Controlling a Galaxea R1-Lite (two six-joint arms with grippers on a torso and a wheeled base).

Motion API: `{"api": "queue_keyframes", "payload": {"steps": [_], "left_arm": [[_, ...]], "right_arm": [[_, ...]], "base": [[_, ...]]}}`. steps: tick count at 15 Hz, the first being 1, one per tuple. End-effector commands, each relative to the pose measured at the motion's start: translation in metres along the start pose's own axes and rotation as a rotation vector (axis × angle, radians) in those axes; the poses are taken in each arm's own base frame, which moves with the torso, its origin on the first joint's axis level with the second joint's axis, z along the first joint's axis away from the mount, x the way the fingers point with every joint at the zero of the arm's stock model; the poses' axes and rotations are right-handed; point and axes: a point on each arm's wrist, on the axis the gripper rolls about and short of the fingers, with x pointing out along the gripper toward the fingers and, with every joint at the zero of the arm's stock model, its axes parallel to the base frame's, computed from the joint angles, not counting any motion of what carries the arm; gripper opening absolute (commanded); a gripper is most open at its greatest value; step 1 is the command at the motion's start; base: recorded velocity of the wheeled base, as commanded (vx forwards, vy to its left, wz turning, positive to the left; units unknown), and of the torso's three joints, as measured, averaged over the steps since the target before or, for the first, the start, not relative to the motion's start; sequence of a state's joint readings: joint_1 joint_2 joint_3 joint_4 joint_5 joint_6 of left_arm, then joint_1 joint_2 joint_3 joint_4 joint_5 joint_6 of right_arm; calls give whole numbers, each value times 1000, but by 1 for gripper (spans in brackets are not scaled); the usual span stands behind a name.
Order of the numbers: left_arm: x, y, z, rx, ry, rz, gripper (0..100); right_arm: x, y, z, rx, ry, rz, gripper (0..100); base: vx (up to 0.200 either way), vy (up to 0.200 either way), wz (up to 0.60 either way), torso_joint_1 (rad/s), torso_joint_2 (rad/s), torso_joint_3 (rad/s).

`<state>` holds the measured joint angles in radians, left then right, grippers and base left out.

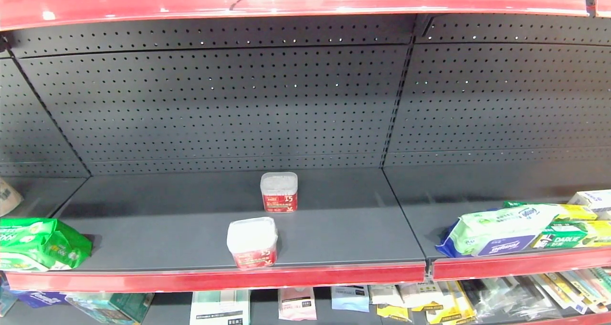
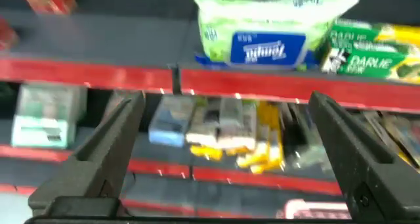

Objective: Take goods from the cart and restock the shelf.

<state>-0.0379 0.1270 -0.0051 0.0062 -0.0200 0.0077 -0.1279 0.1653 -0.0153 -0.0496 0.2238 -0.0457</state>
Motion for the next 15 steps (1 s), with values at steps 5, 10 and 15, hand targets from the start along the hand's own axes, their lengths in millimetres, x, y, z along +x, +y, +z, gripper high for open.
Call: {"api": "queue_keyframes", "payload": {"steps": [5,10,15], "left_arm": [[26,2,126,-188,-17,27,100],[60,2,128,-179,41,-28,100],[76,0,126,-93,113,-112,100]], "right_arm": [[-5,1,-3,52,-68,17,100],[-5,1,-3,63,-65,-9,100],[-5,0,-4,129,-68,-47,100]], "base": [[0,0,0,0,0,0],[0,0,0,0,0,0],[0,0,0,0,0,0]]}}
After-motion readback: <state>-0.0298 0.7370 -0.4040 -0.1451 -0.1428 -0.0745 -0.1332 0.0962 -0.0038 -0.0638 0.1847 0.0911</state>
